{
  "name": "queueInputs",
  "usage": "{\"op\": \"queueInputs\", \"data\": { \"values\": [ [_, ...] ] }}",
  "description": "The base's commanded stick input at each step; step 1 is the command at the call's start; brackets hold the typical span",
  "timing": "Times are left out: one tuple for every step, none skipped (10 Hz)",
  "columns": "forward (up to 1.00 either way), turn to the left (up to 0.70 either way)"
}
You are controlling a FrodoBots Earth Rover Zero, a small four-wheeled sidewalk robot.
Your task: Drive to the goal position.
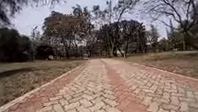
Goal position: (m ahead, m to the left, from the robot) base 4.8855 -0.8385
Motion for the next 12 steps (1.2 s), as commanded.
{"op": "queueInputs", "data": {
  "values": [
    [0.7,0.0],
    [0.7,0.0],
    [0.7,0.0],
    [0.7,0.0],
    [0.7,0.0],
    [0.7,0.0],
    [0.7,0.0],
    [0.7,0.0],
    [0.7,0.0],
    [0.7,0.0],
    [0.7,0.0],
    [0.7,0.0]
  ]
}}
